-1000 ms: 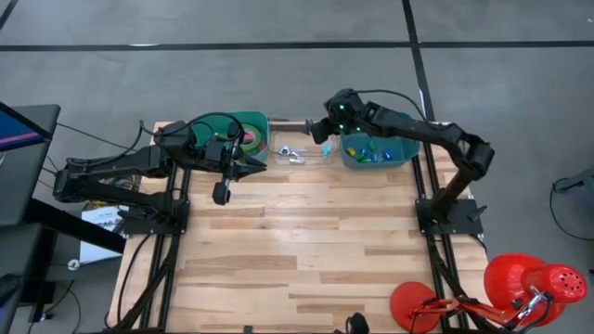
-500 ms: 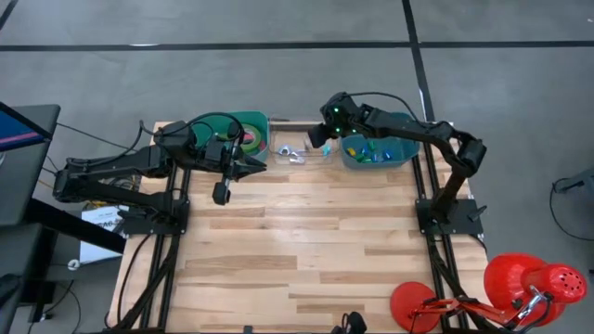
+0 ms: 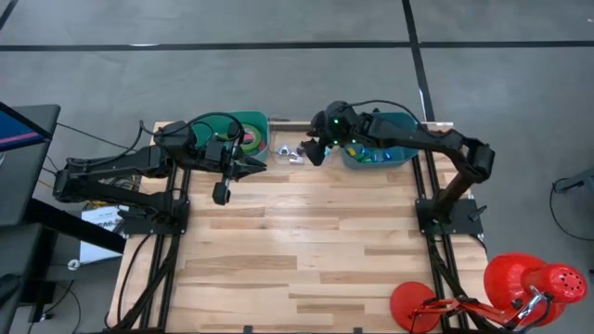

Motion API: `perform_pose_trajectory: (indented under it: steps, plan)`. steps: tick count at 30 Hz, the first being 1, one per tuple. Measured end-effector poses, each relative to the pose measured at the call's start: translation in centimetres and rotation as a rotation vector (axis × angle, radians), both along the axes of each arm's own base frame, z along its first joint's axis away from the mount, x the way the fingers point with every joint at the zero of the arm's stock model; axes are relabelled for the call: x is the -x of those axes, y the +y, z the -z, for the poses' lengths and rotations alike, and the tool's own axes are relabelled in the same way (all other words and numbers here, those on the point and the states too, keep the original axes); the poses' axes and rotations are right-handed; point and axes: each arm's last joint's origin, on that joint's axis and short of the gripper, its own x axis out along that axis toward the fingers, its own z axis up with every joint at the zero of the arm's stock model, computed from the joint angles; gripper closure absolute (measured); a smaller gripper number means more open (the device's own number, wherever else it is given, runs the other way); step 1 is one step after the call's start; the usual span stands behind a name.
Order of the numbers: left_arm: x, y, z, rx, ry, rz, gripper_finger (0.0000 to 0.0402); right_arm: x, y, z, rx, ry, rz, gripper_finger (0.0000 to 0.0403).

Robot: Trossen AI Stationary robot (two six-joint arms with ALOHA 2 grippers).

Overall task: Pick and place Stapler, Stapler remover, tape
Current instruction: Return to Home Position

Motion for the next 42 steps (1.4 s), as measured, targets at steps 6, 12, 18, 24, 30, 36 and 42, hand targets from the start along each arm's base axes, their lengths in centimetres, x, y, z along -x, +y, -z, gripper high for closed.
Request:
perform_pose_trajectory:
  steps: [6,12,18,24,30,36,42]
  plan:
    - [0.0,0.0,0.0,0.0,0.0,0.0,0.038,-0.9,3.7,-2.4,0.138,-0.103,-0.158,0.0226]
    - [0.0,0.0,0.0,0.0,0.0,0.0,0.038,-1.7,7.0,-3.0,0.263,-0.105,-0.191,0.027]
    - [0.0,0.0,0.0,0.0,0.0,0.0,0.038,-1.8,10.8,-2.0,0.269,-0.138,-0.283,0.0319]
    - [0.0,0.0,0.0,0.0,-0.001,0.0,0.038,0.4,14.3,0.0,0.276,-0.216,-0.37,0.0361]
    - [0.0,0.0,0.0,0.0,-0.003,0.0,0.038,3.9,15.8,3.0,0.273,-0.232,-0.418,0.0399]
    - [0.0,0.0,-0.1,-0.001,-0.009,0.0,0.038,8.4,15.7,6.4,0.266,-0.201,-0.427,0.04]
    - [0.0,0.0,-0.2,-0.002,-0.016,0.0,0.038,12.2,15.5,8.8,0.264,-0.241,-0.438,0.0401]
